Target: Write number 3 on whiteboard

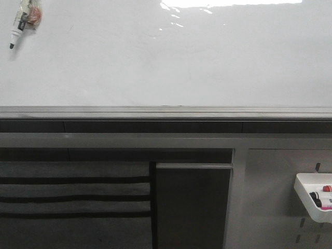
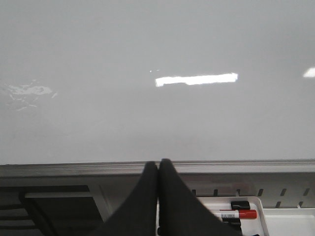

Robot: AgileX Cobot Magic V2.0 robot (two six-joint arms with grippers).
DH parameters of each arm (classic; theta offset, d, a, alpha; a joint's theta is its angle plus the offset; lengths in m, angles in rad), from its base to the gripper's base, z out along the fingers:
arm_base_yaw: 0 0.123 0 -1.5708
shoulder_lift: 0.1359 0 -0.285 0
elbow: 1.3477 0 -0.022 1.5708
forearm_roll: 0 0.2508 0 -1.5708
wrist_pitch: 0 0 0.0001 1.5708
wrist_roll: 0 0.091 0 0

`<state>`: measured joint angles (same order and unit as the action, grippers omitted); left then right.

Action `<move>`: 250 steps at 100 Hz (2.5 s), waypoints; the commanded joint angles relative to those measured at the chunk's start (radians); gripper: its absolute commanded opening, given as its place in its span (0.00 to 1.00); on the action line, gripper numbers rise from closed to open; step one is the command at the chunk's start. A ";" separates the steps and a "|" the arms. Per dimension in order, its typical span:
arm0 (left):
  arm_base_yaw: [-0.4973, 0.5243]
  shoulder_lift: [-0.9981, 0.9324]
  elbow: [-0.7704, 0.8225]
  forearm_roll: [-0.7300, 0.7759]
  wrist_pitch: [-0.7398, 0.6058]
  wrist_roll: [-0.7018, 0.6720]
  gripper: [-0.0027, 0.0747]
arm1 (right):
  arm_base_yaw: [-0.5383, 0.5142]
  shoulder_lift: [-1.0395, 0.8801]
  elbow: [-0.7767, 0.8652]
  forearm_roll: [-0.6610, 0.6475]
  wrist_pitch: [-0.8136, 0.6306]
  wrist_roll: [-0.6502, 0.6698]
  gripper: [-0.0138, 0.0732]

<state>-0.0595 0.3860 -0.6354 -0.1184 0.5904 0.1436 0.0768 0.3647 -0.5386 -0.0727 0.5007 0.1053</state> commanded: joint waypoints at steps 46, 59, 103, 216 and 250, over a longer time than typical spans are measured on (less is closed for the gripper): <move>-0.009 0.022 -0.036 -0.010 -0.121 0.000 0.01 | 0.002 0.017 -0.036 -0.003 -0.072 -0.009 0.07; -0.009 0.022 -0.036 -0.005 -0.119 0.000 0.01 | 0.002 0.017 -0.036 -0.003 -0.068 -0.009 0.14; -0.009 0.022 -0.036 -0.011 -0.110 0.000 0.66 | 0.002 0.017 -0.036 -0.003 -0.054 -0.009 0.91; -0.107 0.344 -0.102 -0.070 -0.183 0.149 0.66 | 0.190 0.212 -0.185 0.238 0.007 -0.235 0.91; -0.138 0.767 -0.256 -0.036 -0.393 0.149 0.66 | 0.371 0.367 -0.189 0.238 -0.122 -0.288 0.91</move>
<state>-0.1907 1.0815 -0.8230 -0.1586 0.3209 0.2897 0.4354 0.7017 -0.6911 0.1585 0.4943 -0.1660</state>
